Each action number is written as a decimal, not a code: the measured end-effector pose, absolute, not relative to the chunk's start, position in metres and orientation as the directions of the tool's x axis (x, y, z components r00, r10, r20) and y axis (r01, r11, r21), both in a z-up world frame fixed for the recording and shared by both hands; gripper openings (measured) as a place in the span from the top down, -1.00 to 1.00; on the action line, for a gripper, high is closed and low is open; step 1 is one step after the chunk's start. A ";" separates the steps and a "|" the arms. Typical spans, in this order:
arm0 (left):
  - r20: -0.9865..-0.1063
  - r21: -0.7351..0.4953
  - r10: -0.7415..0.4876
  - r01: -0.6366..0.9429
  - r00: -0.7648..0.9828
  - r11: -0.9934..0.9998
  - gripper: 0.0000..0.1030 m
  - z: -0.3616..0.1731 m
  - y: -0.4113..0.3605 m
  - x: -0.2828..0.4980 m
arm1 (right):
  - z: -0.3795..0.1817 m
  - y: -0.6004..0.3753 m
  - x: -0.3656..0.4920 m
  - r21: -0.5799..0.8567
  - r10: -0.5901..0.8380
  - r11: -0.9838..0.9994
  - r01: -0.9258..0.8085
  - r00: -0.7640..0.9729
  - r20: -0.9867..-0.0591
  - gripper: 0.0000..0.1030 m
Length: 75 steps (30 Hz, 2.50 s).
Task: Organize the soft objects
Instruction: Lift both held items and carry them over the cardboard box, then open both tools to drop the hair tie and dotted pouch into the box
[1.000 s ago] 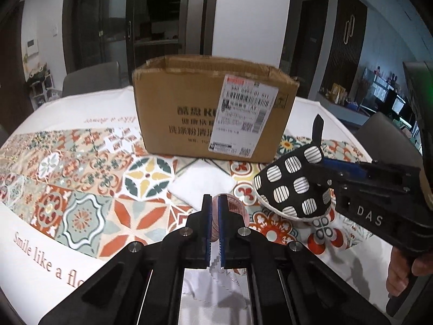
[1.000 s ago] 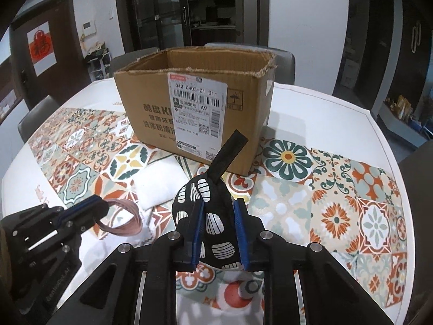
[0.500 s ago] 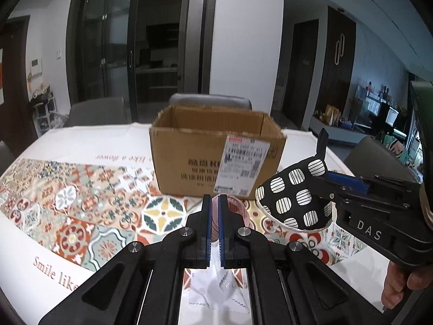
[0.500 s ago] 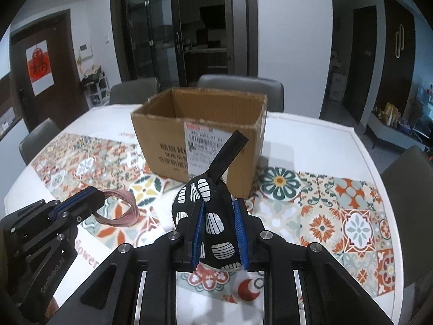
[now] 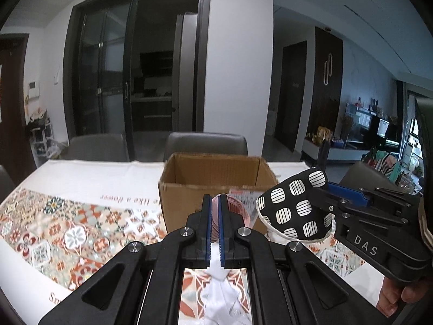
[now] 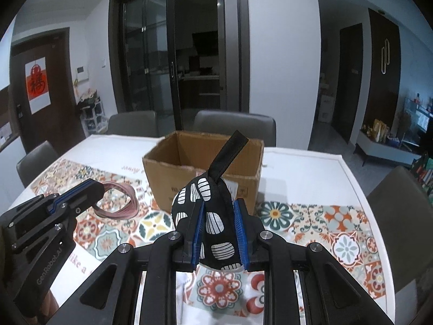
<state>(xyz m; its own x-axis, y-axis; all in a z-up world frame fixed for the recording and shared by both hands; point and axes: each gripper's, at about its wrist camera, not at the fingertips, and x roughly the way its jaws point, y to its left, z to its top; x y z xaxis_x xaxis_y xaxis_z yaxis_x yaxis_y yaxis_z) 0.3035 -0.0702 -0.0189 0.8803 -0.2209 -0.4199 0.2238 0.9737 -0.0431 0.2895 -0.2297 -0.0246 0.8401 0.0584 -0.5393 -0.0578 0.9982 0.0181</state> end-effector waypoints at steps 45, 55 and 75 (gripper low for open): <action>-0.296 0.030 -0.264 0.285 0.918 0.958 0.88 0.006 -0.067 0.423 | 0.015 -0.219 0.391 -0.009 -0.041 0.999 0.041 0.916 -0.400 0.54; -0.344 0.036 -0.244 0.273 0.906 0.961 0.88 -0.013 -0.072 0.454 | -0.009 -0.224 0.427 0.013 -0.020 1.000 0.028 0.895 -0.447 0.54; -0.428 0.003 -0.245 0.273 0.870 0.962 0.34 -0.042 -0.075 0.488 | -0.046 -0.241 0.463 0.052 0.004 0.998 0.028 0.846 -0.533 0.30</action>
